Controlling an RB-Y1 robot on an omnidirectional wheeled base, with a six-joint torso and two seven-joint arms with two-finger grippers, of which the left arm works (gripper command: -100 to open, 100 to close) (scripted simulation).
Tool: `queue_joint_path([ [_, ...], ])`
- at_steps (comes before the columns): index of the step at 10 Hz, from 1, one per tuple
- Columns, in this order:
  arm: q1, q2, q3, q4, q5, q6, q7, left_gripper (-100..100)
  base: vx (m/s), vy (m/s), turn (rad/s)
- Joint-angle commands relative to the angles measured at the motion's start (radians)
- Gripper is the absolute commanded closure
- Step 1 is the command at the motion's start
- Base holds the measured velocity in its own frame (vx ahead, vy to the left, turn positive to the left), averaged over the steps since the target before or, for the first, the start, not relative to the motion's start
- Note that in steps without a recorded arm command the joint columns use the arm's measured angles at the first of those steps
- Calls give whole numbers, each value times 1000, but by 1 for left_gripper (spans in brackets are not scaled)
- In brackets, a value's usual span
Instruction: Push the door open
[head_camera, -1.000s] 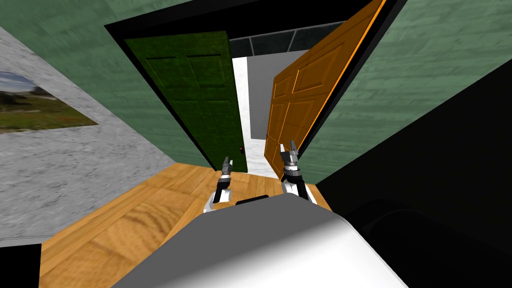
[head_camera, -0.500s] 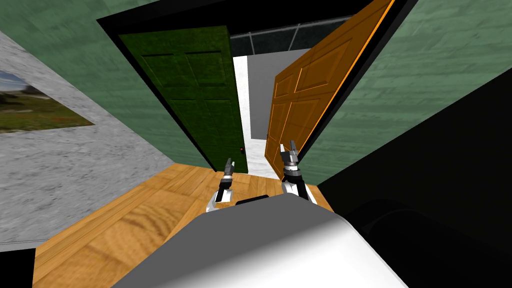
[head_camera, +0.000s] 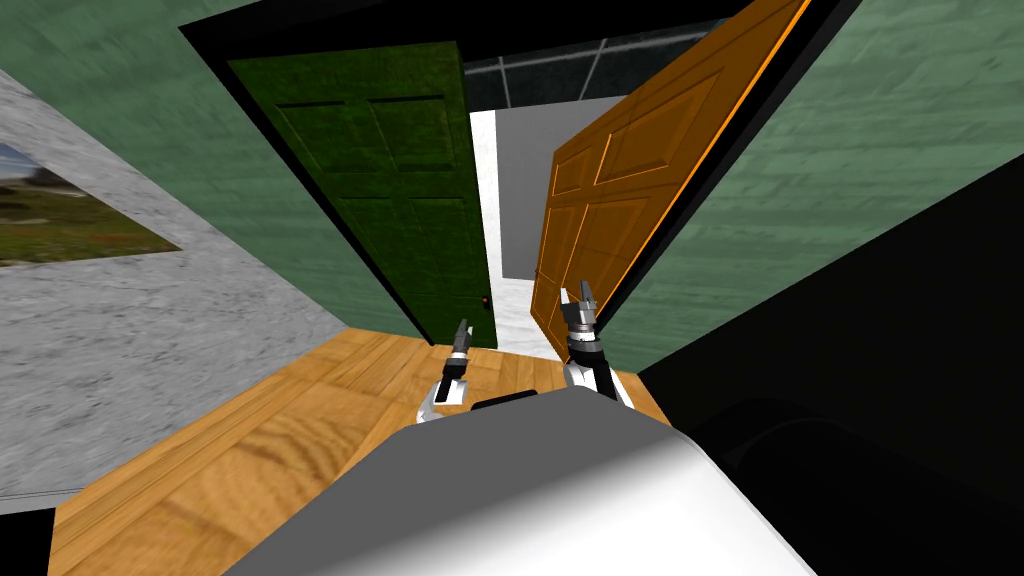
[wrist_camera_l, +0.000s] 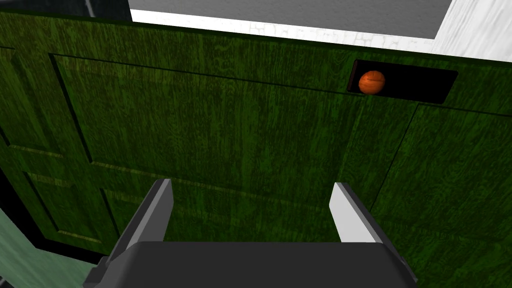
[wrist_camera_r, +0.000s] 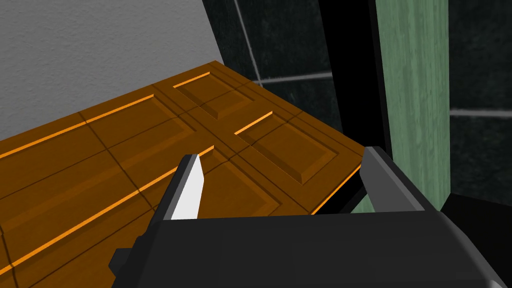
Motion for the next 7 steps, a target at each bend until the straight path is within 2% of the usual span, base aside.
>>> queue_joint_path([
  [1,-17,-3,-5,50,-5,-10,1,-100,59,21,-2],
  [2,-32,-4,-10,82,-10,-19,3,-100,73,41,-6],
  [3,-32,-4,-10,96,-10,-19,3,-100,61,41,-5],
  [6,-76,-8,-22,199,-22,-42,8,-100,81,41,-6],
  [7,-76,-8,-22,215,-22,-42,8,-100,72,35,-4],
])
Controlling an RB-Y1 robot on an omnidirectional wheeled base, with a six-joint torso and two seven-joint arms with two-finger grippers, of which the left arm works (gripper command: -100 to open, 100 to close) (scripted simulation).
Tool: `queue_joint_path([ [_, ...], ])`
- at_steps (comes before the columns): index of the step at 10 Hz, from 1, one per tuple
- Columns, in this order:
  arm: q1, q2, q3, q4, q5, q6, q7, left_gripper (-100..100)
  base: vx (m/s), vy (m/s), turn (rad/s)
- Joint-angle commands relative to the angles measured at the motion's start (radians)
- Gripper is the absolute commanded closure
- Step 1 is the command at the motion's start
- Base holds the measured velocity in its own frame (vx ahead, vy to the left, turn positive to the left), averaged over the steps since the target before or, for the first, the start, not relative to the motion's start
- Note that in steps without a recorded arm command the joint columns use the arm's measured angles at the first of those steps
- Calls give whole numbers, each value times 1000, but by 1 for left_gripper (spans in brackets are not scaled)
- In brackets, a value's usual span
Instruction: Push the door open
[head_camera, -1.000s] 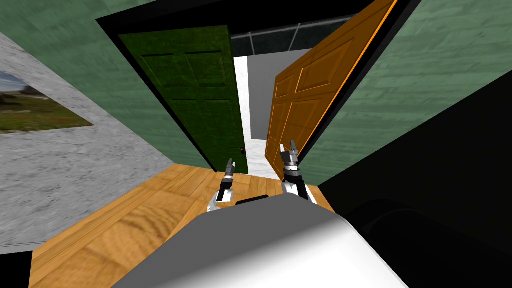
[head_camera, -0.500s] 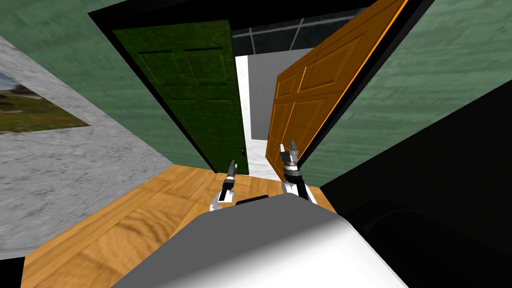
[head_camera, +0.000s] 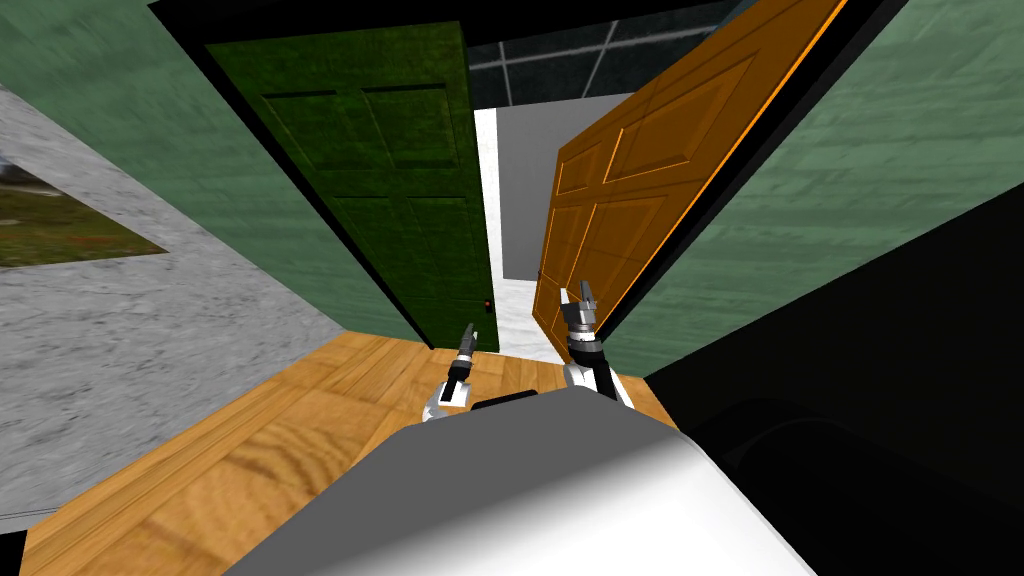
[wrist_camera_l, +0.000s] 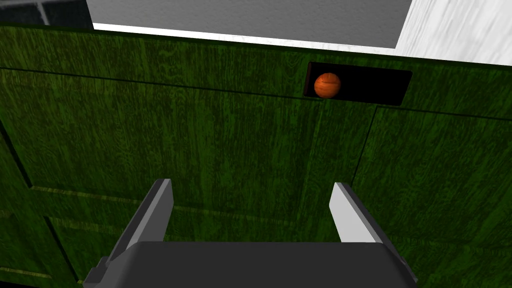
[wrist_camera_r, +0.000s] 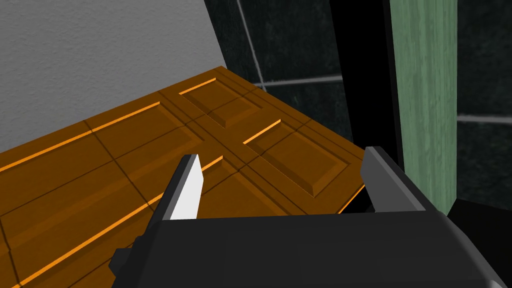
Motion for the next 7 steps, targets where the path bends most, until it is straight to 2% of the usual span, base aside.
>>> queue_joint_path([
  [1,-18,-4,-4,50,-5,-13,0,-100,60,29,-1],
  [3,-43,-7,-11,122,-12,-26,3,-100,77,44,-7],
  [5,-55,-9,-14,158,-15,-33,5,-100,71,41,-4],
  [7,-76,-13,-20,215,-21,-44,7,-100,72,23,-3],
])
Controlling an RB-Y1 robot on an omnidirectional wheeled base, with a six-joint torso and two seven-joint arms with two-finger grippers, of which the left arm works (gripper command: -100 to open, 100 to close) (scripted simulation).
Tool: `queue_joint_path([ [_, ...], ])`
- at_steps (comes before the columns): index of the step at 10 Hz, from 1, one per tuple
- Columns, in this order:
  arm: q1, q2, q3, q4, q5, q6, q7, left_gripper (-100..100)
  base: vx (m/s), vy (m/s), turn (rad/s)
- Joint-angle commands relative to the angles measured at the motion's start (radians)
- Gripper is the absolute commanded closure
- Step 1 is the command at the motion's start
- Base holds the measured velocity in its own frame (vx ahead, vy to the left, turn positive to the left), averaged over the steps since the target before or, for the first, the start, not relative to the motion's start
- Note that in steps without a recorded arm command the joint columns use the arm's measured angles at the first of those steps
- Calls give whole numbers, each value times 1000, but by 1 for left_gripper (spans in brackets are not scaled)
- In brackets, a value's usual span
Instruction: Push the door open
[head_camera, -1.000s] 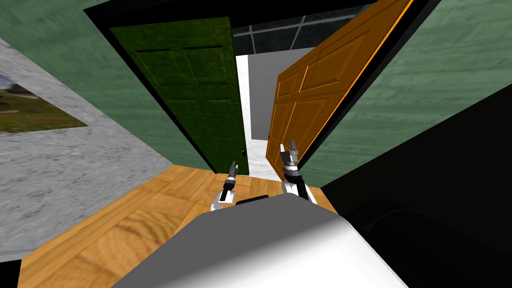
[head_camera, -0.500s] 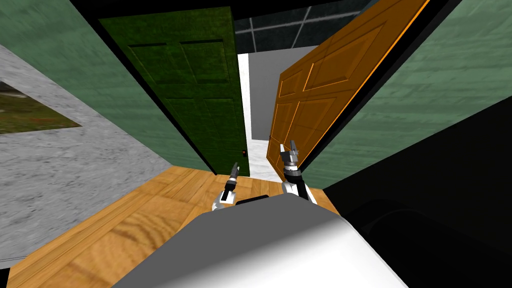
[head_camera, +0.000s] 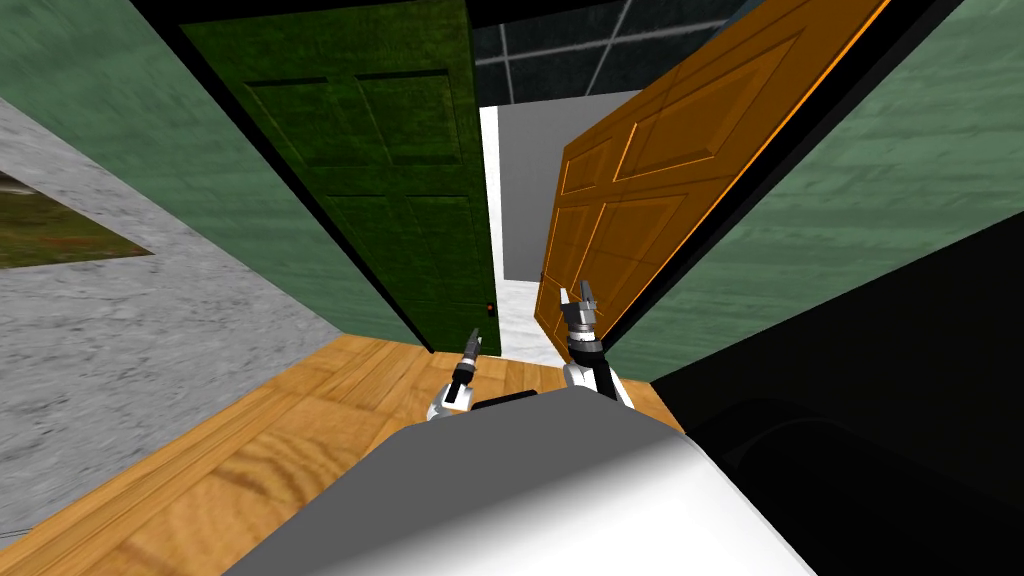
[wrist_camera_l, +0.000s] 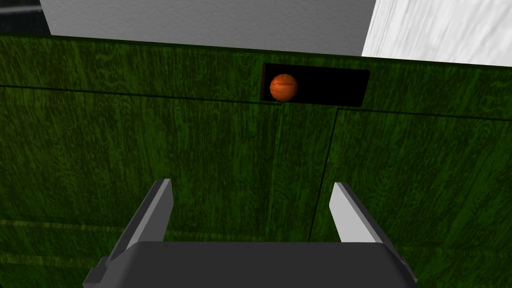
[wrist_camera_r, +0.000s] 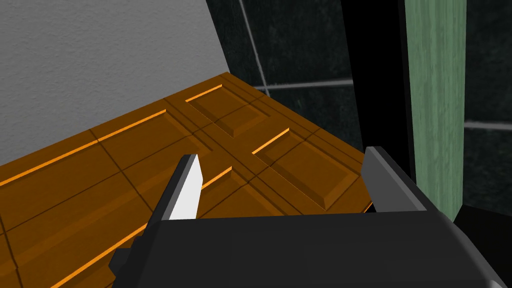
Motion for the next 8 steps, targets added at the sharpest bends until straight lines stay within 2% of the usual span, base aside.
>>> queue_joint_path([
  [1,-12,-2,-5,34,-5,-5,3,-100,99,33,-5],
  [6,-49,-12,-15,135,-15,-25,8,-100,76,31,-4],
  [7,-47,-11,-14,127,-13,-24,6,-100,35,9,-1],
  [8,-48,-2,-11,134,-12,-28,5,-100,112,-43,-31],
])
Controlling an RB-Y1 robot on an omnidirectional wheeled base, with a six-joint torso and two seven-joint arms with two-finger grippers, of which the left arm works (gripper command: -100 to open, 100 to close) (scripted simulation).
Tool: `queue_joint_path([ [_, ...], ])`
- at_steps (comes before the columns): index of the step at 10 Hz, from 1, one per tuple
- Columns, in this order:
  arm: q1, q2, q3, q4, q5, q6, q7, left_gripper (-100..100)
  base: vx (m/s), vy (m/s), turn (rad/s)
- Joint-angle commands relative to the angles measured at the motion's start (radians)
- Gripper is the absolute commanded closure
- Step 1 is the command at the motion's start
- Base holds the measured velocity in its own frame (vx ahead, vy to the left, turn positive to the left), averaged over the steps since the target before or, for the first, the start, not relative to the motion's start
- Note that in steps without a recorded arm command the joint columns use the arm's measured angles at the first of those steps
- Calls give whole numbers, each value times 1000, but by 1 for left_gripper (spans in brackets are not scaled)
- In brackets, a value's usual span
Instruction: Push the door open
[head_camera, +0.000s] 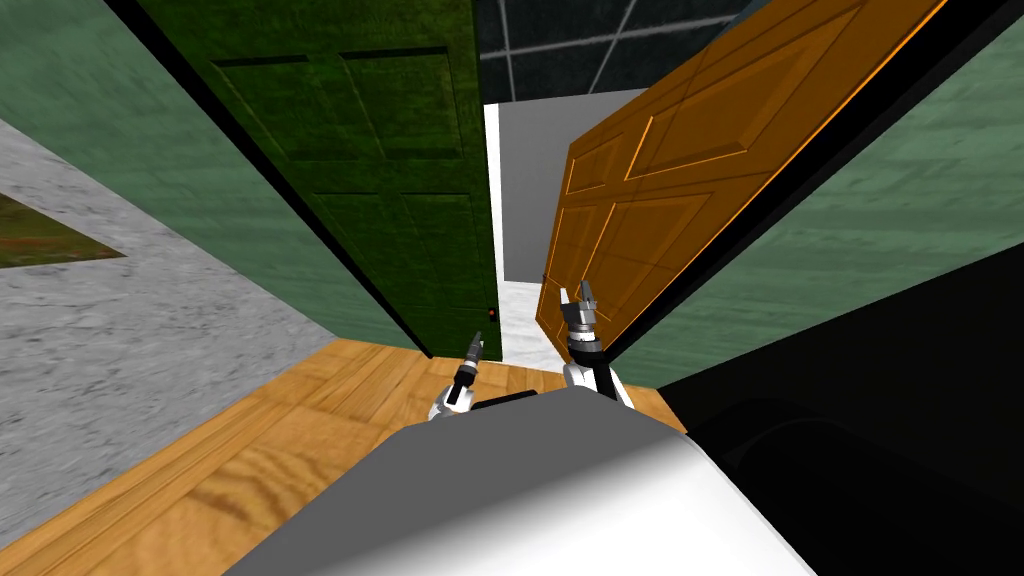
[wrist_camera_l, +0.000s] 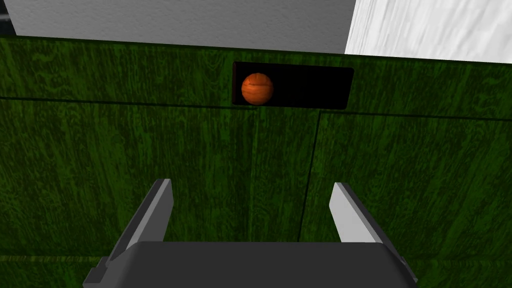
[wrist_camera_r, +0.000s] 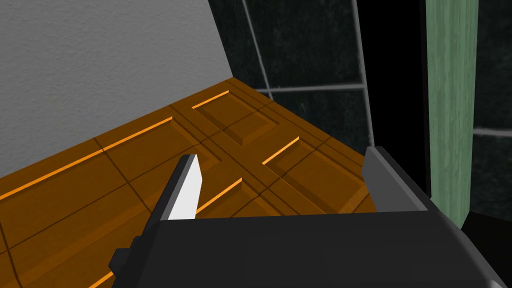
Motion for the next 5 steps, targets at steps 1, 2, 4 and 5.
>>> queue_joint_path([
  [1,1,9,3,3,1,-4,-2,-100,200,-49,-26],
  [2,1,12,5,5,2,-5,-3,-100,217,-47,-25],
  [4,1,15,9,10,4,-9,-6,-100,188,-44,-25],
  [5,1,15,12,12,5,-10,-8,-100,207,-52,-38],
])
